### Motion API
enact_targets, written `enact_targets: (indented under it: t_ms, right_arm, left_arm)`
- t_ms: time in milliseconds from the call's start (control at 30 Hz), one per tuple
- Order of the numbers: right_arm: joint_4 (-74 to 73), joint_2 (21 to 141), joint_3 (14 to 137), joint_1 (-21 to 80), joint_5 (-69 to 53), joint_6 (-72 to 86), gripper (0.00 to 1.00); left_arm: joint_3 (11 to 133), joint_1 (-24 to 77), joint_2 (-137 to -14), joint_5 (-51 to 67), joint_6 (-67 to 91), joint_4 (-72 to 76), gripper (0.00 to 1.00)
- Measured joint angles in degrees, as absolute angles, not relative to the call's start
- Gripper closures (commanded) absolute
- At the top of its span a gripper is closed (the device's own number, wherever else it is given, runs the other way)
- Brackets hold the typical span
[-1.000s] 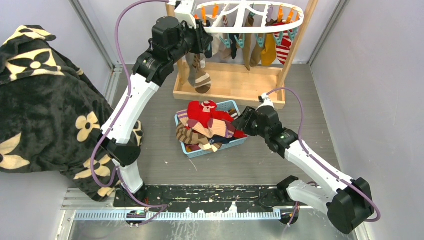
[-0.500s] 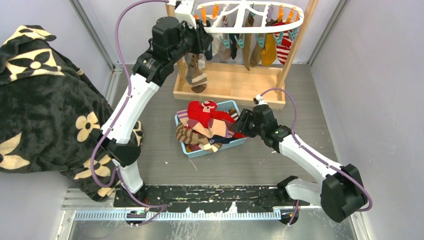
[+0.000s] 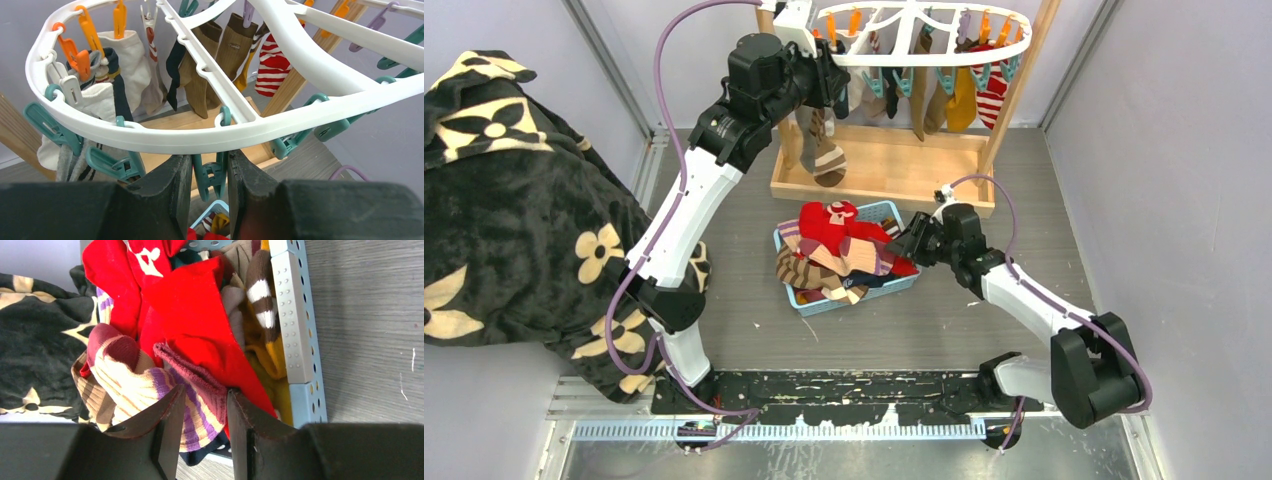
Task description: Clip the socks to the hanger
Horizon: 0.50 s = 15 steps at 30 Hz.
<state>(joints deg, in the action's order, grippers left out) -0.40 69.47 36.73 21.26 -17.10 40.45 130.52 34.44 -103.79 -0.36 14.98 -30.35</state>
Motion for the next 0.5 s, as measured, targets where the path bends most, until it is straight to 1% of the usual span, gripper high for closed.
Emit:
enact_targets:
  t_ms: [67, 300, 433, 500]
  right_arm:
    - [1.7, 70.4, 36.2, 20.5, -18.8, 40.9, 0.60]
    - [5.4, 73.1, 34.7, 19.9, -22.2, 42.3, 0.70]
    - [7.4, 72.8, 33.6, 19.9, -23.6, 43.4, 0.82]
    - [8.3, 71.5, 32.5, 19.9, -23.9, 43.9, 0.86]
  left_arm:
    - [130.5, 34.4, -103.8, -0.3, 15.0, -30.3, 1.00]
    - [130.5, 34.4, -103.8, -0.4, 15.0, -30.4, 1.00]
    - [130.6, 34.5, -103.8, -0.4, 15.0, -30.4, 1.00]
    - [130.6, 34.5, -103.8, -0.4, 15.0, -30.4, 1.00]
